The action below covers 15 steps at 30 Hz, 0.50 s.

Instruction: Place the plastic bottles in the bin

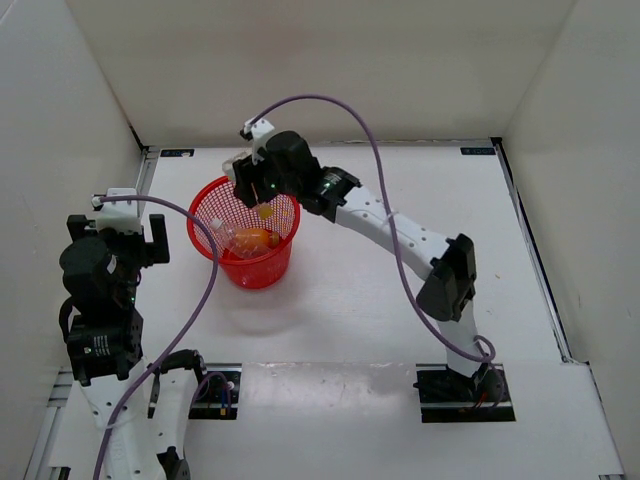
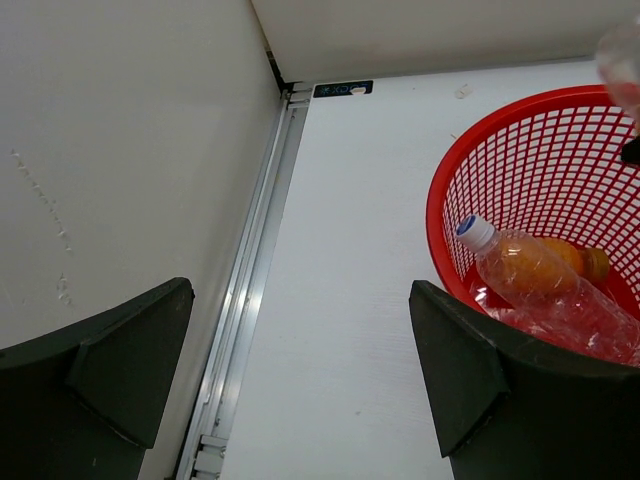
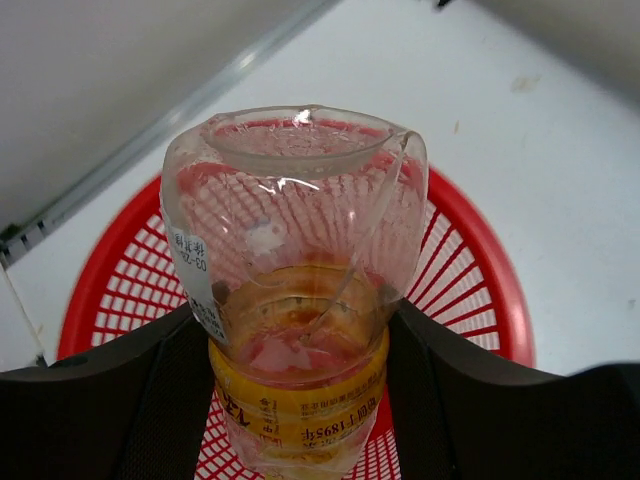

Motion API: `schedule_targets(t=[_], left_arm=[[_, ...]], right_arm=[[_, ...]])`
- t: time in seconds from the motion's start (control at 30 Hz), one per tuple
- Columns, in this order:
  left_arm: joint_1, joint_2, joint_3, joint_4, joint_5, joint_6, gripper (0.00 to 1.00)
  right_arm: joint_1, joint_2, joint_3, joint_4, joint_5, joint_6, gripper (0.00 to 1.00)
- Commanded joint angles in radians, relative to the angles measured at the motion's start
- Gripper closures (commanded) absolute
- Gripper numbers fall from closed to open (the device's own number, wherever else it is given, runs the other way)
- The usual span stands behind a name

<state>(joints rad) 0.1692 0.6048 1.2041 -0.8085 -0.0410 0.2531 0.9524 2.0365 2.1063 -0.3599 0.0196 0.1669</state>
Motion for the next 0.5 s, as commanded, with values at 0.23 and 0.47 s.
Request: schedule_targets(t=[0.23,0.47], left_arm=[[0.007,-0.005,-0.023,-0.003,0.012,-0.003,0.0],[0.007,-0.005,-0.032,-0.003,0.021,-0.003,0.0]], right_arm=[[0.002,-0.039,0.035,-0.027,-0.035,-0.021,0.0],[-0.007,-0.223,0.011,-0.045,0.075,-0.003,0.0]])
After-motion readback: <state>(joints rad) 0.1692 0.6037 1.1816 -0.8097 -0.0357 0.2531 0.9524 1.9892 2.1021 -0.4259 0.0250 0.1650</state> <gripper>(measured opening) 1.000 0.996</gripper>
